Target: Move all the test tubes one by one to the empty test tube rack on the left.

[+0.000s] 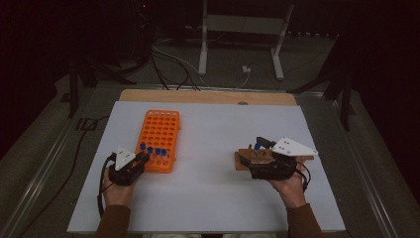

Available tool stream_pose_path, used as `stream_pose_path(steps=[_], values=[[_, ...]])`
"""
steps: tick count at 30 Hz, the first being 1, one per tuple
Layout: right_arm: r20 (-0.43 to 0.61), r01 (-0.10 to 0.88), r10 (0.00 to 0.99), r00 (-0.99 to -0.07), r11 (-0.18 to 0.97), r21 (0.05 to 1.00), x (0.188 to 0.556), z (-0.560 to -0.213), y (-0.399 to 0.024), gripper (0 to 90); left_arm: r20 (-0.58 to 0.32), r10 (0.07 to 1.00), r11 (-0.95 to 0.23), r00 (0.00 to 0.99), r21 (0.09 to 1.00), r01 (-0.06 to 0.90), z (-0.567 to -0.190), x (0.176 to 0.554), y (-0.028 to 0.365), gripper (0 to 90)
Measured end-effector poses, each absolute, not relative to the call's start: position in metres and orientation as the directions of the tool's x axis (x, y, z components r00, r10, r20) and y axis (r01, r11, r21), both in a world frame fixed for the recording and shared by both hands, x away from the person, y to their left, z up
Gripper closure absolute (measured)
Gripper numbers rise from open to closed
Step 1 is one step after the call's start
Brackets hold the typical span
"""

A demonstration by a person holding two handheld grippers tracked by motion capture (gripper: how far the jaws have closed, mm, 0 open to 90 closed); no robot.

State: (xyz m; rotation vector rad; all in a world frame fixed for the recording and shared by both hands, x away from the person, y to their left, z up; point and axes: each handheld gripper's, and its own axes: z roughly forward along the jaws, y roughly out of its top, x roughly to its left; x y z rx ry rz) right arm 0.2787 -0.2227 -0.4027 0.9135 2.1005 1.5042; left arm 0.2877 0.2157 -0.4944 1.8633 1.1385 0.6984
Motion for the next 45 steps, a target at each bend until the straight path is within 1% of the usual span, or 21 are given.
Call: stream_pose_path(steps=[4, 9, 23, 25, 31, 34, 38, 39, 42, 45], values=[[0.053, 0.278, 0.707, -0.705, 0.206, 0.938, 0.278, -0.403, -0.224, 12.8, 0.039, 0.9, -0.257, 0.434, 0.852, 0.456, -0.495, 0.288, 0.215, 77.9], [0.055, 0.278, 0.709, -0.703, 0.203, 0.939, 0.278, -0.403, -0.226, 12.8, 0.017, 0.903, -0.243, 0.429, 0.844, 0.477, -0.497, 0.287, 0.216, 78.0], [0.058, 0.286, 0.712, -0.7, 0.205, 0.936, 0.28, -0.405, -0.225, 12.8, -0.026, 0.902, -0.209, 0.431, 0.847, 0.489, -0.497, 0.287, 0.221, 76.9], [0.058, 0.286, 0.712, -0.7, 0.204, 0.936, 0.28, -0.405, -0.225, 12.8, -0.023, 0.905, -0.211, 0.426, 0.844, 0.493, -0.496, 0.287, 0.221, 71.7], [0.061, 0.289, 0.716, -0.695, 0.201, 0.936, 0.281, -0.406, -0.227, 12.8, -0.033, 0.909, -0.196, 0.415, 0.847, 0.495, -0.493, 0.284, 0.225, 62.6], [0.059, 0.29, 0.721, -0.69, 0.201, 0.936, 0.281, -0.406, -0.23, 12.8, -0.055, 0.905, -0.179, 0.421, 0.85, 0.496, -0.491, 0.282, 0.229, 57.0], [0.048, 0.29, 0.732, -0.68, 0.208, 0.934, 0.282, -0.407, -0.232, 12.8, -0.065, 0.896, -0.169, 0.44, 0.864, 0.474, -0.486, 0.277, 0.232, 53.8], [0.046, 0.29, 0.736, -0.676, 0.208, 0.934, 0.283, -0.407, -0.232, 12.8, -0.069, 0.894, -0.164, 0.442, 0.868, 0.468, -0.485, 0.276, 0.233, 51.6], [0.04, 0.295, 0.746, -0.665, 0.212, 0.932, 0.285, -0.41, -0.235, 12.8, -0.077, 0.896, -0.147, 0.438, 0.878, 0.456, -0.483, 0.274, 0.234, 40.3], [0.044, 0.306, 0.757, -0.652, 0.209, 0.929, 0.288, -0.413, -0.238, 12.8, -0.07, 0.905, -0.138, 0.42, 0.885, 0.446, -0.481, 0.273, 0.233, 25.4]])
